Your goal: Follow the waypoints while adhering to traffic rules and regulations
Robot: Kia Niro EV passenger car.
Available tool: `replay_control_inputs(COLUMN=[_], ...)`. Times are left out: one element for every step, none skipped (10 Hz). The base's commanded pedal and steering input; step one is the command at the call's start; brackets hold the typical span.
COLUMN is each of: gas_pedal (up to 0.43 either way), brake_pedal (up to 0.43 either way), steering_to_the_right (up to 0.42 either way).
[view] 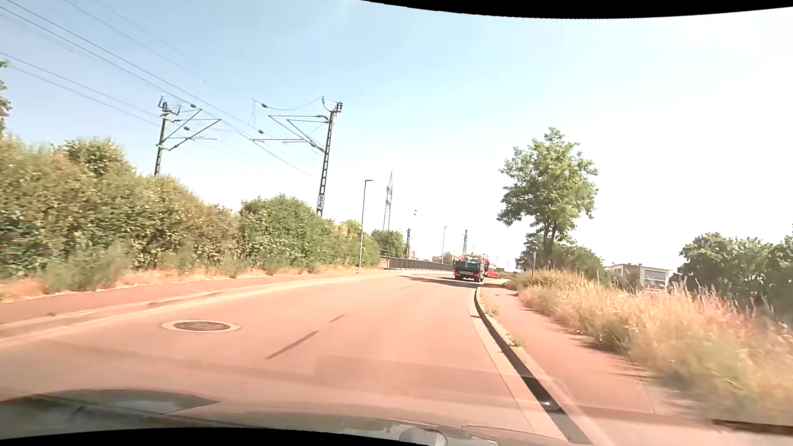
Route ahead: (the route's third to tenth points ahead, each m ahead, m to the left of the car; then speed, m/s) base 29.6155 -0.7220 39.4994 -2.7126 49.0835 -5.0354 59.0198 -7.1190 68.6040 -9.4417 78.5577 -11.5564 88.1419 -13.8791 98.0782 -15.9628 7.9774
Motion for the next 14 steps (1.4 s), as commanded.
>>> replay_control_inputs(gas_pedal=[0.118, 0.118, 0.118, 0.118, 0.118, 0.118, 0.118, 0.118, 0.118, 0.118, 0.118, 0.118, 0.118, 0.11], brake_pedal=[0.0, 0.0, 0.0, 0.0, 0.0, 0.0, 0.0, 0.0, 0.0, 0.0, 0.0, 0.0, 0.0, 0.0], steering_to_the_right=[0.031, 0.031, 0.031, 0.031, 0.032, 0.034, 0.035, 0.035, 0.035, 0.035, 0.035, 0.035, 0.035, 0.035])
